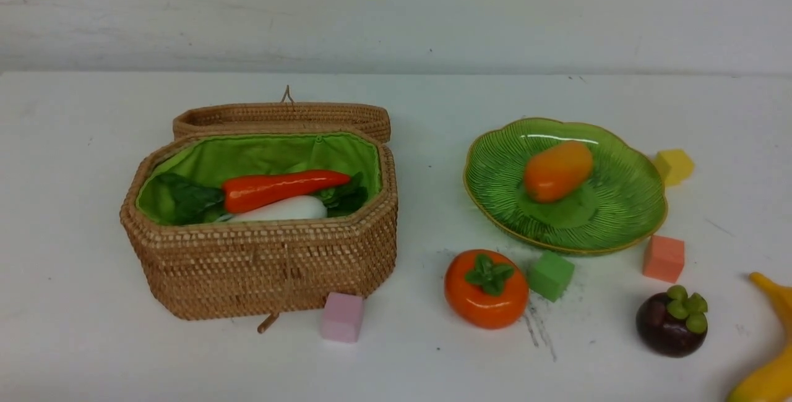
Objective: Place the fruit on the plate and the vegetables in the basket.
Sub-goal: Use the right arm to grab a banana and put it into the right plate
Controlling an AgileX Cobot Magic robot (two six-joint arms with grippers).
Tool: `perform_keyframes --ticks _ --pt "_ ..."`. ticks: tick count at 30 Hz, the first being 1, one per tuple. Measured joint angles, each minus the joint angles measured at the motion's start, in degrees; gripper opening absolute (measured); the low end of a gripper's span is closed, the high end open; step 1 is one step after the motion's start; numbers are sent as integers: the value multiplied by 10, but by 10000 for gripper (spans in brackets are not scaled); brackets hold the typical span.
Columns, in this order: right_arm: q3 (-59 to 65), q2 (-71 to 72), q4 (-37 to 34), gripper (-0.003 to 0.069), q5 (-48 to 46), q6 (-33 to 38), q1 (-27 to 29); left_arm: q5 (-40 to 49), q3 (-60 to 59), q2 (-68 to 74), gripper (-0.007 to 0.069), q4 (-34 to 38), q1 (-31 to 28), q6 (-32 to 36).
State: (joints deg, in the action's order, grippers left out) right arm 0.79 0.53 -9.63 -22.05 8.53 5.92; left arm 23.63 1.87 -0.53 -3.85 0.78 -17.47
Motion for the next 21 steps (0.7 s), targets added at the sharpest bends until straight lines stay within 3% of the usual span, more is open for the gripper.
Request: perform_keyframes --ticks 5,14,21 --pt "0 0 0 242 -1 0 0 -5 -35 0 -8 1 -28 0" --pt "0 0 0 242 -1 0 0 -11 -35 0 -1 3 23 0" --pt "0 0 0 242 -1 0 0 -11 -35 0 2 3 27 0"
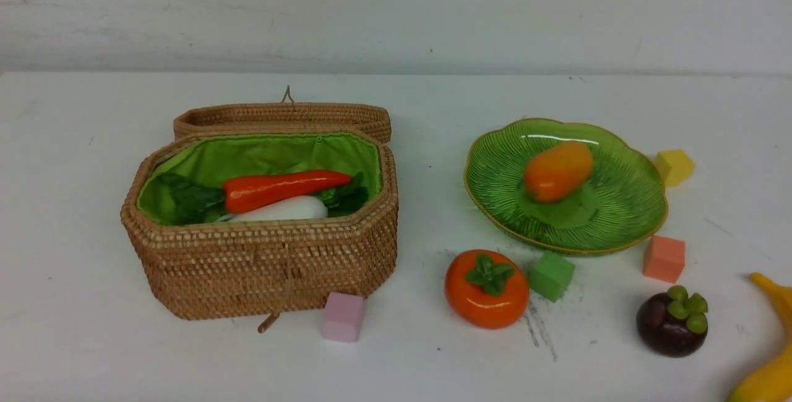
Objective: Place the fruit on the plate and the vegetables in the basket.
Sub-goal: Use the right arm to grab a banana and put it into the right plate
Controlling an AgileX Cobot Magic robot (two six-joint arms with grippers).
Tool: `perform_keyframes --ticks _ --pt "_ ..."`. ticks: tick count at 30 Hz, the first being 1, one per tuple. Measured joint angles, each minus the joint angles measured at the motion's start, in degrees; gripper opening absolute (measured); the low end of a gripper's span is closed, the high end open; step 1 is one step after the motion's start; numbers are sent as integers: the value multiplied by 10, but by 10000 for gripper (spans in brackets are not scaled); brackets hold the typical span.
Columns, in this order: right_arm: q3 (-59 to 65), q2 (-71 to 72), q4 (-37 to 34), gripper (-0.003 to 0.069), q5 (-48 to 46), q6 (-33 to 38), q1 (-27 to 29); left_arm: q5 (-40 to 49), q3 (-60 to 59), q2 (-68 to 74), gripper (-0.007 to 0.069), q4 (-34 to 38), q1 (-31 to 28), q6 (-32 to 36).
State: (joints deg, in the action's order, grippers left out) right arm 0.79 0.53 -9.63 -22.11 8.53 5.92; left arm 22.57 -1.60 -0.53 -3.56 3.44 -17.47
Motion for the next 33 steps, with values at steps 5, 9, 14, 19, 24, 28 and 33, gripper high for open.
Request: perform_keyframes --ticks 5,9,14,19,24,28,33 --pt "0 0 0 242 0 0 0 0 0 0 2 0 0 0" --pt "0 0 0 242 0 0 0 0 0 0 2 0 0 0" --pt "0 0 2 242 0 0 0 0 0 0 2 0 0 0" --pt "0 0 47 242 0 0 0 0 0 0 2 0 0 0" --pt "0 0 70 242 2 0 0 0 0 0 2 0 0 0" --pt "6 0 79 242 53 0 0 0 0 0 2 0 0 0" --pt "7 0 49 242 215 0 0 1 0 0 2 0 0 0"
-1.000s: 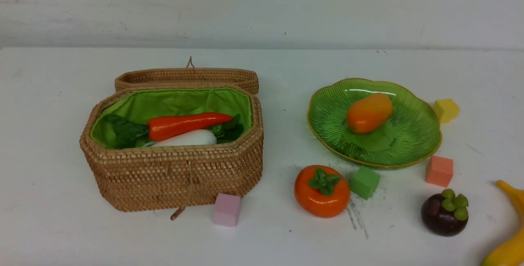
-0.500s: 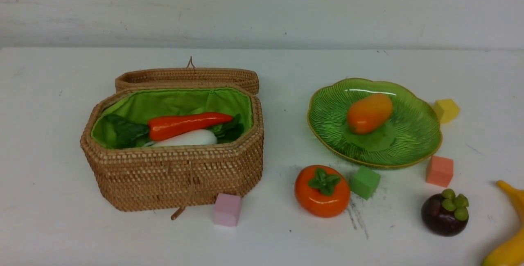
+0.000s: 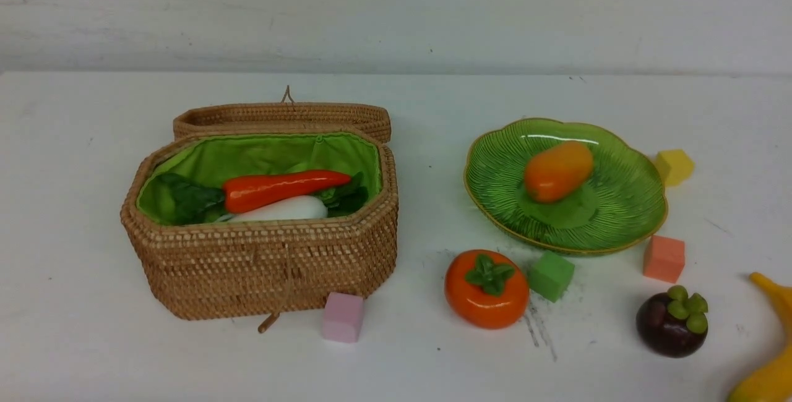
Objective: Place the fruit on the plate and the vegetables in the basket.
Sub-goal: Use the right arm to grab a banana and put it into the right plate
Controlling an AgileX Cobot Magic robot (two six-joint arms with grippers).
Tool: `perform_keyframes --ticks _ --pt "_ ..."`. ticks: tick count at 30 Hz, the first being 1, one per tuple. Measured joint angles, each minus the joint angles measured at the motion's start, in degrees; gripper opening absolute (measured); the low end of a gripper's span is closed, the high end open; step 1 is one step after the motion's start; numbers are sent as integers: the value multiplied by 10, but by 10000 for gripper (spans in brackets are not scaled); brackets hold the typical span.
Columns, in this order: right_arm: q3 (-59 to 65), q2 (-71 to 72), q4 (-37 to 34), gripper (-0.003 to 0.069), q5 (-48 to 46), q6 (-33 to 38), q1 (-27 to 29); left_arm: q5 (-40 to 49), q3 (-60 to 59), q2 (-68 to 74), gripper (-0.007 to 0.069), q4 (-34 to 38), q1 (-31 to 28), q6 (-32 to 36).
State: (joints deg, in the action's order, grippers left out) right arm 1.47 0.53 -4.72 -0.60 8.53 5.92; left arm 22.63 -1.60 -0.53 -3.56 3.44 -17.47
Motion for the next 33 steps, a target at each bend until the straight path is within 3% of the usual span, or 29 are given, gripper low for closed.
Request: perform_keyframes --ticks 6,8,13,15,22,26,33 --pt "0 0 -54 242 184 -12 0 0 0 0 5 0 0 0" --pt "-1 0 -78 242 259 -51 0 0 0 0 5 0 0 0" --pt "-65 0 -134 242 309 -145 0 0 0 0 8 0 0 0" --pt "-113 -6 -137 242 287 -152 0 0 0 0 10 0 0 0" --pt "-371 -159 -115 242 -65 -157 0 0 0 0 19 0 0 0" --pt "-404 -262 -90 242 -199 -149 0 0 0 0 25 0 0 0" --pt "-404 -405 -92 242 -300 -138 0 0 0 0 36 0 0 0"
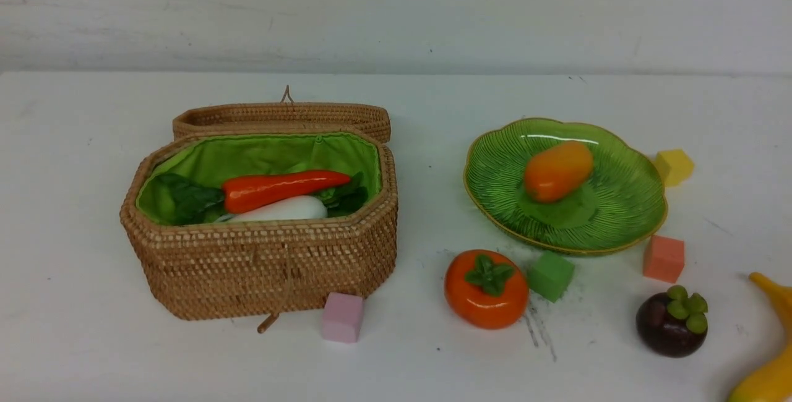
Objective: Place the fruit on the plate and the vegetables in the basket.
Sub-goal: Use the right arm to grab a banana and put it into the right plate
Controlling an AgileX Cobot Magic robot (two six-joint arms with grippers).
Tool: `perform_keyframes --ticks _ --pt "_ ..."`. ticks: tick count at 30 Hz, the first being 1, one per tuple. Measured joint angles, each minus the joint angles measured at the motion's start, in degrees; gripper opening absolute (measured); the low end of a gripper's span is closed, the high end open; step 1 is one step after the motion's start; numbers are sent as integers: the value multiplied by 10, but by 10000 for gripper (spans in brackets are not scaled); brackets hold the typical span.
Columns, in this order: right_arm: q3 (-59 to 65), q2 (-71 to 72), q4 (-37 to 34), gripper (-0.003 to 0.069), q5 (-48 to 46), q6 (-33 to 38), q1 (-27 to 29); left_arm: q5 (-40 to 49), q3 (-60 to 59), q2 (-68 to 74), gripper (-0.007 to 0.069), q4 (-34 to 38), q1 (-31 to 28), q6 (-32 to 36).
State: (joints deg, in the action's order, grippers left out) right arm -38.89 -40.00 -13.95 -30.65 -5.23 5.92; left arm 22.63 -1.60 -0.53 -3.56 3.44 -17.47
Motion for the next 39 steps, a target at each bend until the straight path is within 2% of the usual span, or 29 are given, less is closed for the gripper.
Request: perform_keyframes --ticks 3,5,7,8,11,13,19,26,29,32,39 --pt "0 -57 -1 244 -39 -29 0 0 0 0 38 0 0 0" --pt "-3 -101 16 249 -56 -73 0 0 0 0 39 0 0 0" --pt "-13 -141 50 260 -70 -123 0 0 0 0 40 0 0 0" --pt "-32 -182 93 274 -87 -171 0 0 0 0 41 0 0 0" --pt "-75 -255 162 311 -119 -264 0 0 0 0 45 0 0 0" --pt "-104 -305 191 346 -142 -298 0 0 0 0 48 0 0 0" --pt "-152 -441 205 433 -157 -315 0 0 0 0 54 0 0 0" --pt "-159 -571 217 447 -148 -317 0 0 0 0 58 0 0 0" --pt "-163 -612 216 431 -145 -317 0 0 0 0 60 0 0 0" --pt "-172 -621 214 337 -144 -308 0 0 0 0 62 0 0 0" --pt "-215 -593 219 322 -158 -277 0 0 0 0 71 0 0 0"
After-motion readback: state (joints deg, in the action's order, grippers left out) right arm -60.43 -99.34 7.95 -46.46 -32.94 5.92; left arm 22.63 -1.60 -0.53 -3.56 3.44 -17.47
